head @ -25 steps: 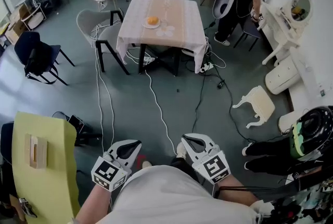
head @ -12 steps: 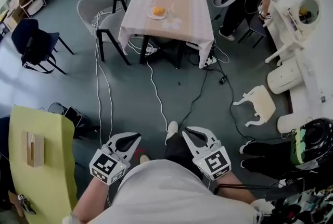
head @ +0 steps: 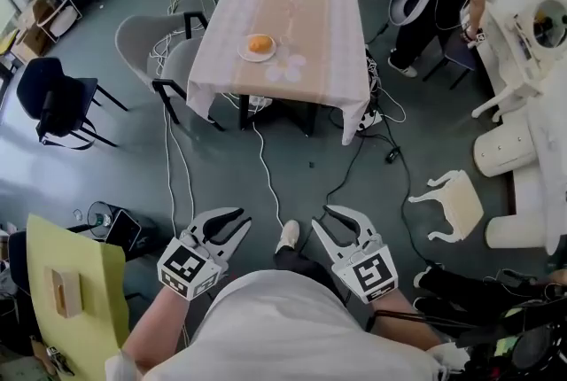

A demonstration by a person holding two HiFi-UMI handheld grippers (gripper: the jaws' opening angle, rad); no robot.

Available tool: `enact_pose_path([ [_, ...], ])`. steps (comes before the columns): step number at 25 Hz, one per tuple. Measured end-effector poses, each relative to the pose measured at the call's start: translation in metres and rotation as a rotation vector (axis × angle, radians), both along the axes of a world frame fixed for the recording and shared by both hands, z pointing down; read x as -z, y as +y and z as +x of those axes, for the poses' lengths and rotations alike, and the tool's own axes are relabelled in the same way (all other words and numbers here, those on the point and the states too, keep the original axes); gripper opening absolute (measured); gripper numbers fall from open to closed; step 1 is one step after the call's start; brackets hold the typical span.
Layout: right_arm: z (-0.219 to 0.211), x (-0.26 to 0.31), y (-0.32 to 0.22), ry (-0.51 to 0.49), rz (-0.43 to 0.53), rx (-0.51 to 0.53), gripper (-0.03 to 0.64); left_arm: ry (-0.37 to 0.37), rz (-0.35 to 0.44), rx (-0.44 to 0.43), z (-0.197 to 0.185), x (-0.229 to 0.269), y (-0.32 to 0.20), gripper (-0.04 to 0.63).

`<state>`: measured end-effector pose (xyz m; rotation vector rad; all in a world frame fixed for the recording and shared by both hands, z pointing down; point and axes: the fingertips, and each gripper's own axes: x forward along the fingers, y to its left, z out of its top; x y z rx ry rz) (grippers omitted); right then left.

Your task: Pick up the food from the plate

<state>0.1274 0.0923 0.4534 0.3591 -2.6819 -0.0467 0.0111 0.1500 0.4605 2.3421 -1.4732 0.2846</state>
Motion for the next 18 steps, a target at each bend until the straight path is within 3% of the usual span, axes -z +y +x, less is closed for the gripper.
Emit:
enact_pose_path([
  [6, 0.008, -0.004, -0.101, 0.015, -0.010, -0.014, 0.101, -0.023, 0.015, 0.011, -0.006, 0.015, -0.116, 0.095],
  [10, -0.005, -0.009, -0.132, 0.001, -0.036, -0.042, 0.101, -0.041, -0.009, -0.008, -0.023, 0.008, -0.158, 0.101],
  [15, -0.022, -0.014, -0.170, 0.006, -0.051, -0.117, 0.101, -0.042, -0.005, -0.046, -0.060, -0.007, -0.215, 0.137],
  [18, -0.033, -0.015, -0.201, 0.028, -0.045, -0.213, 0.101, -0.033, 0.002, -0.084, -0.088, -0.014, -0.256, 0.155],
])
